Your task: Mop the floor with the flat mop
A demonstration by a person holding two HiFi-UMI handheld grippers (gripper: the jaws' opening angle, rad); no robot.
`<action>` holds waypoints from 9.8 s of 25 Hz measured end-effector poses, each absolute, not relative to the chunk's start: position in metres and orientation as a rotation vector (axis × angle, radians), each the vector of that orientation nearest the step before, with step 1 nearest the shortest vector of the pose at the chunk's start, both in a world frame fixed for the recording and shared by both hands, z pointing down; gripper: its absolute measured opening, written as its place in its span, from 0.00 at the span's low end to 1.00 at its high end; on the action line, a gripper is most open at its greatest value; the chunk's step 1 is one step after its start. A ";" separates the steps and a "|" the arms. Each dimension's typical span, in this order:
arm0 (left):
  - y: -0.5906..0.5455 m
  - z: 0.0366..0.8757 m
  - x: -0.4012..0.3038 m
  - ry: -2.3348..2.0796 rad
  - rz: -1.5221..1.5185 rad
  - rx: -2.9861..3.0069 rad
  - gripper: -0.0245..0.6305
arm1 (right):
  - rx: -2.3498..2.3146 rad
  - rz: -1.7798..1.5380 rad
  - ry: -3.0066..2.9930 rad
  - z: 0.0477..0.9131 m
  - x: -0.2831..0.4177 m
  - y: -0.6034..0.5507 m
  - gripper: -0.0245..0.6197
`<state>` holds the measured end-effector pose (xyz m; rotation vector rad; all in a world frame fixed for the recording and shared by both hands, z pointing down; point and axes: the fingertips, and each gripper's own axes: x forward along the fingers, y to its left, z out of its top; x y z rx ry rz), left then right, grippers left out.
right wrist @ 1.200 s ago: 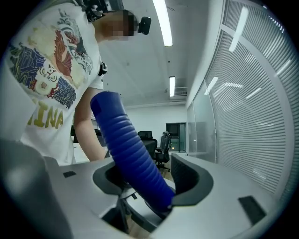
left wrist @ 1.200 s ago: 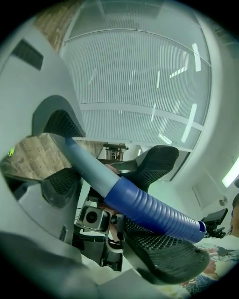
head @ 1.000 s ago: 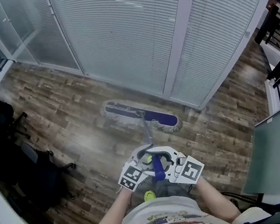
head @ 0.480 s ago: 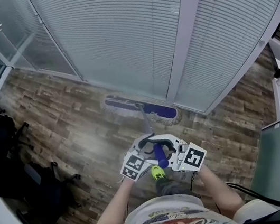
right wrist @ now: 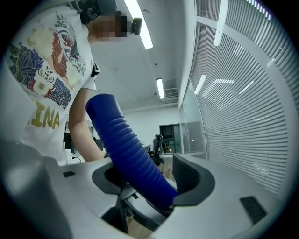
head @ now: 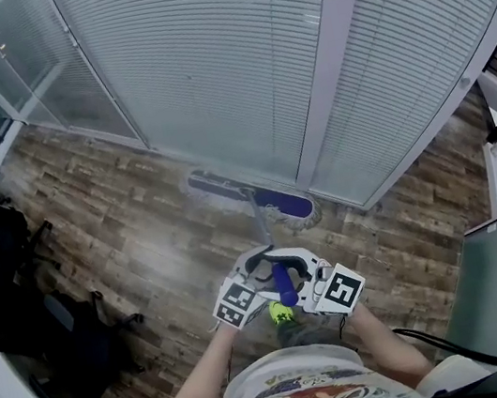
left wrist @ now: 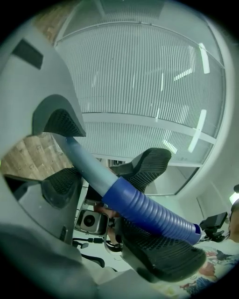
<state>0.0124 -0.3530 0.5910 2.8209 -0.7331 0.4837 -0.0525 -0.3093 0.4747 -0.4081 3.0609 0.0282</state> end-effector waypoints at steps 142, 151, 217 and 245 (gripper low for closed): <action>0.425 0.560 0.173 -0.113 0.577 3.112 0.32 | -1.253 0.048 3.030 0.472 0.086 0.423 0.28; 0.346 0.563 0.176 -0.109 0.497 3.162 0.30 | -1.283 0.118 3.046 0.476 0.081 0.347 0.25; 0.442 0.575 0.108 -0.543 0.522 2.951 0.31 | -0.909 -0.125 3.211 0.492 0.022 0.463 0.29; 0.175 0.576 0.052 -0.685 0.411 2.900 0.31 | -0.660 0.068 3.308 0.500 -0.033 0.210 0.29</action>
